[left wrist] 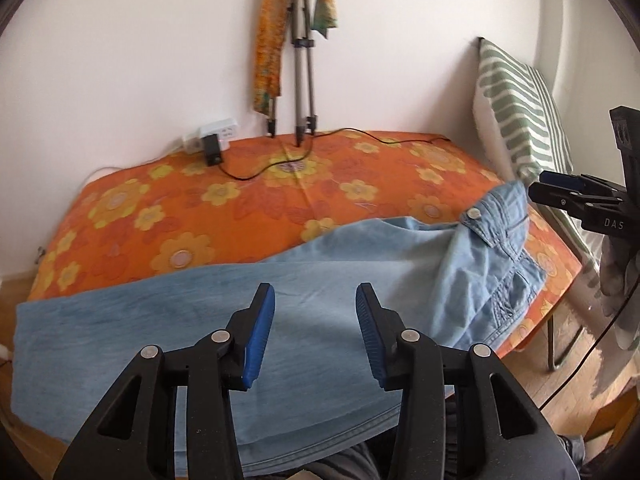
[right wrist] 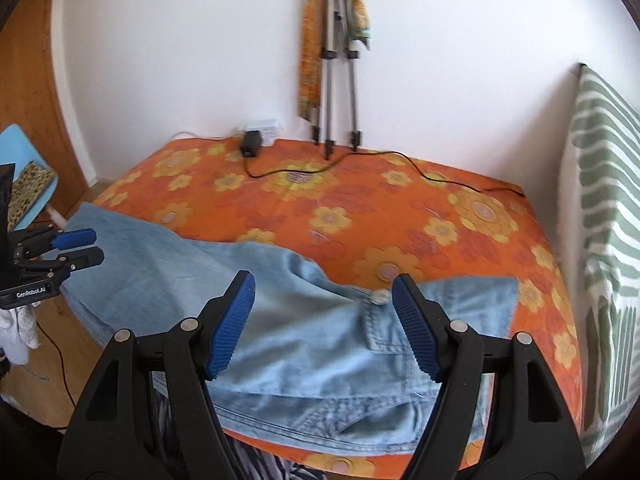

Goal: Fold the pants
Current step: 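Move both open grippers to the waistband end of the jeans, then close both grippers on the waistband and lift it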

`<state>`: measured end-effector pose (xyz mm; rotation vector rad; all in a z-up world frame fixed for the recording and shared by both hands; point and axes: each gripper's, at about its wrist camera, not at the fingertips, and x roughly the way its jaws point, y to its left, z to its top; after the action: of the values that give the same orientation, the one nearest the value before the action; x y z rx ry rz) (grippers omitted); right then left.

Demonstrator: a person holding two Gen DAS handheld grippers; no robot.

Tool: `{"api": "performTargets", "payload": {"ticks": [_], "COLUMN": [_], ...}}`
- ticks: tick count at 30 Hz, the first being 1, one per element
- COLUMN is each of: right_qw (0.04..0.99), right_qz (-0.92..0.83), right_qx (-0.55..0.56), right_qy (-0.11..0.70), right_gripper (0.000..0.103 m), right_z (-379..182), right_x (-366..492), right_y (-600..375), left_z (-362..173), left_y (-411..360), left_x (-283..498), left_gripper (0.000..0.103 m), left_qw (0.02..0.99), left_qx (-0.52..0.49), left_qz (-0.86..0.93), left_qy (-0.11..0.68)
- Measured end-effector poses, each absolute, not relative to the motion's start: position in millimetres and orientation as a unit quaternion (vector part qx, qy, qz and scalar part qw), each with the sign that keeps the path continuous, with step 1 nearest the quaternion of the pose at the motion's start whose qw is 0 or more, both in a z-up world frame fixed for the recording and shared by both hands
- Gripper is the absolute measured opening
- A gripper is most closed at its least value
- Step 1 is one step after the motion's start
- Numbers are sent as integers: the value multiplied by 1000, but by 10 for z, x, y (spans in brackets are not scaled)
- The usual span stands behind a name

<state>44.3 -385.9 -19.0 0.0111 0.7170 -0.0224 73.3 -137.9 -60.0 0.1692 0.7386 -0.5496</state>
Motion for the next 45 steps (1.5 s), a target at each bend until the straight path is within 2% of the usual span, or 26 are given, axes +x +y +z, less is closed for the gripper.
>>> {"api": "performTargets", "payload": {"ticks": [9,20,28,31,44,45], "right_qw": [917,886,876,876,878,876], "right_qz": [-108,-167,-161,-146,-26,-23], "right_qx": [79,176,198,202,220,217], "right_qy": [375,395,410,413,425,429], "right_gripper": [74,74,74,74,74,69], "right_z": [-548,-994,-1220,-1245,-1414,-1428], "right_x": [-30,-263,-106,-4,575,595], "right_y": [-4740,-5577,-5782,-5838,-5843,-5822], "left_z": [-798,-1075,-1257,-1337,-1526,-1531], "left_y": [-2173,-2691,-2919,-2950,-2980,-2980], "left_x": [629,545,530,548,631,632], "left_gripper": [41,41,41,47,47,47], "left_qw": [855,819,797,789,765,765], "left_qx": [135,173,192,199,220,221], "left_qz": [-337,-377,-398,-405,-420,-421], "left_qy": [371,396,411,417,435,435]}}
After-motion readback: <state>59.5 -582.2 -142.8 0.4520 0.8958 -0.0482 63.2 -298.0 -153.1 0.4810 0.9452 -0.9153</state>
